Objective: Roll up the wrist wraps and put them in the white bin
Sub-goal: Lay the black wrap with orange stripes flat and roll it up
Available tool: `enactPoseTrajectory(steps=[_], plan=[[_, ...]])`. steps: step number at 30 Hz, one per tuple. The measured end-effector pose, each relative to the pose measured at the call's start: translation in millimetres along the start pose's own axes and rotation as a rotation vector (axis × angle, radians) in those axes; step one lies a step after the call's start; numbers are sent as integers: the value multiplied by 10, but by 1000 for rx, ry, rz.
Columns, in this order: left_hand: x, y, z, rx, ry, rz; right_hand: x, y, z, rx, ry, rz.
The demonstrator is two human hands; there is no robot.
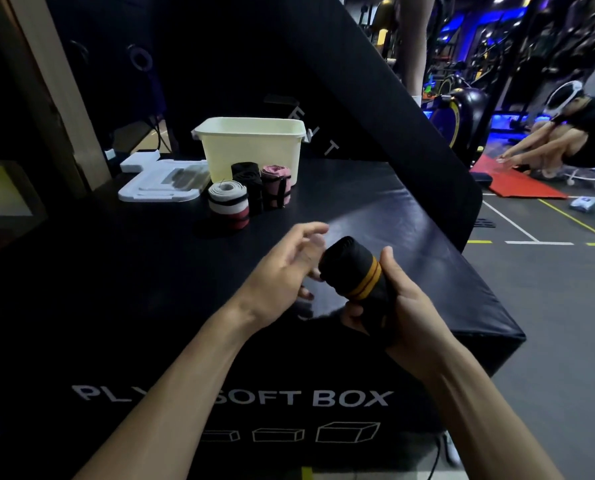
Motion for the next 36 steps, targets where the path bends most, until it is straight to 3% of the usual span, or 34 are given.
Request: enactPoseTrajectory(steps=[3, 5, 8, 11, 18, 23, 29, 36], plan=[[-88, -72, -62, -70, 161, 139, -39, -11, -30, -18, -104, 64], [-81, -57, -70, -91, 147, 65, -52, -18, -39, -19, -149, 60], [32, -14, -96, -118, 19, -174, -20, -28, 0, 58, -232, -6], [149, 21, -10, -27, -195, -303, 74, -38, 64, 195, -295, -92], [128, 17, 42, 31, -300, -285, 115, -67, 202, 349, -279, -141], [157, -2, 53, 51, -330, -292, 154, -88, 262, 486, -361, -270], [173, 3, 69, 126, -474, -338, 138, -48, 211, 357, -236, -149], [49, -36, 49, 251, -700, -190, 92, -25, 161, 306, -347, -176]])
Point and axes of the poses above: each hand's wrist, its own y-axis towards the middle knuckle, its own x-axis out of the back of the hand, z = x × y, the point moved 5 cm from there along y, towards the middle knuckle, and after that the axes turned 3 degrees about -z, right-handed, at the moved point
